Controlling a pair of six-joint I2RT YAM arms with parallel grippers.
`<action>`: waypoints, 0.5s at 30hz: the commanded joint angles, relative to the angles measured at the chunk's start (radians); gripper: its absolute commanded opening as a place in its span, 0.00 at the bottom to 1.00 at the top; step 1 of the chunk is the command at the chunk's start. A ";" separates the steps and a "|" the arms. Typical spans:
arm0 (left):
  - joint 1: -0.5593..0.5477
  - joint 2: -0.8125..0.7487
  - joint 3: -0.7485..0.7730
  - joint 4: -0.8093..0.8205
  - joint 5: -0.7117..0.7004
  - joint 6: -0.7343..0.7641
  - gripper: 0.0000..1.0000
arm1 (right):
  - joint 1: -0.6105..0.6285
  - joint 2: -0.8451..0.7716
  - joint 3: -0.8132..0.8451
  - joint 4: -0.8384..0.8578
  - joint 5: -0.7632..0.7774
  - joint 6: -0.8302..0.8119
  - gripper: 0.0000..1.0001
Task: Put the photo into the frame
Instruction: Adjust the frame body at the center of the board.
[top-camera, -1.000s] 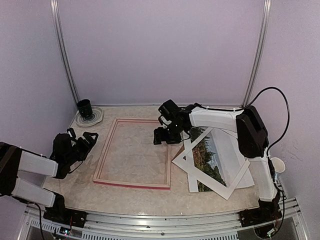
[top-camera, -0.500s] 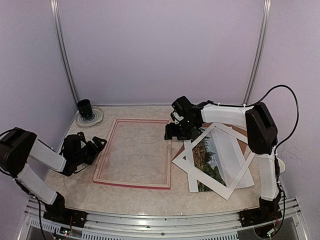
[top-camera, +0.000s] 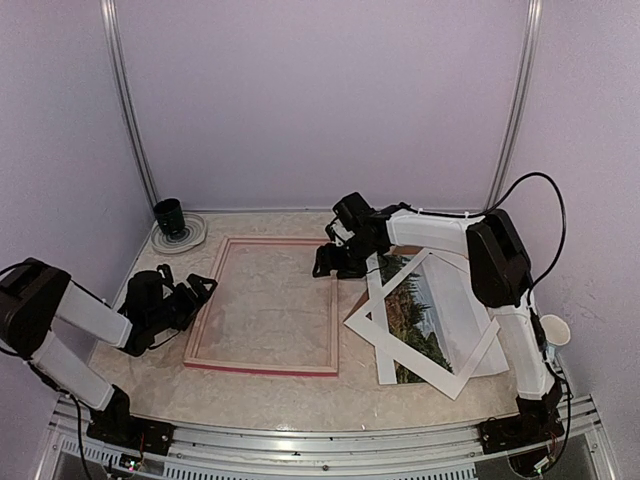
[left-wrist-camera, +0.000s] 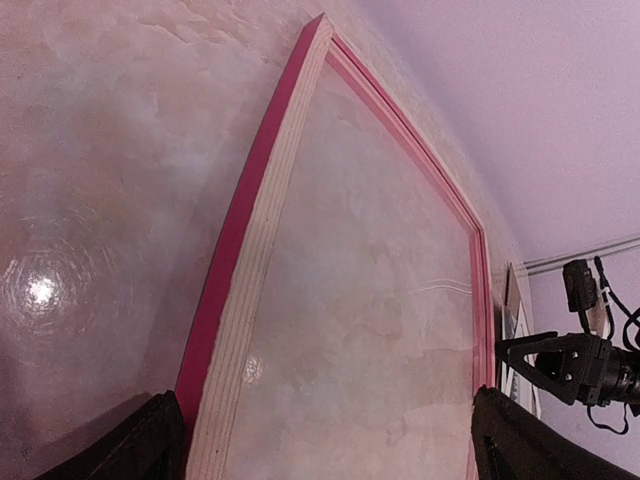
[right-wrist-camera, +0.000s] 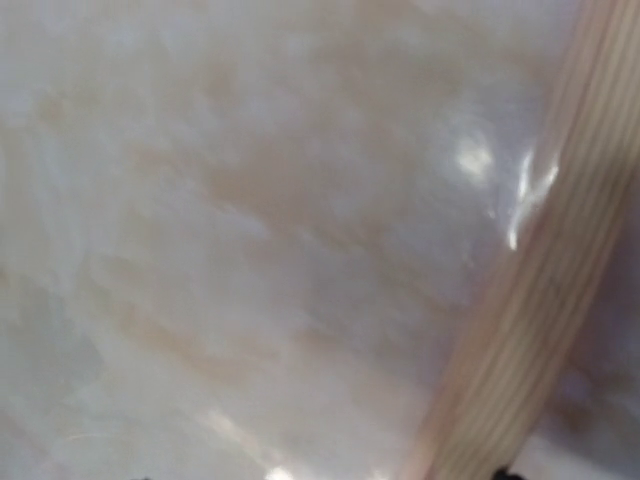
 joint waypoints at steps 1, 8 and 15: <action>-0.012 -0.040 -0.034 0.012 -0.002 -0.018 0.99 | -0.010 0.061 0.059 0.014 -0.078 -0.015 0.72; -0.026 -0.063 -0.056 0.016 -0.009 -0.023 0.99 | -0.036 0.125 0.160 0.044 -0.107 -0.026 0.72; -0.030 -0.077 -0.074 0.023 -0.014 -0.033 0.99 | -0.052 0.194 0.313 -0.025 0.007 -0.086 0.73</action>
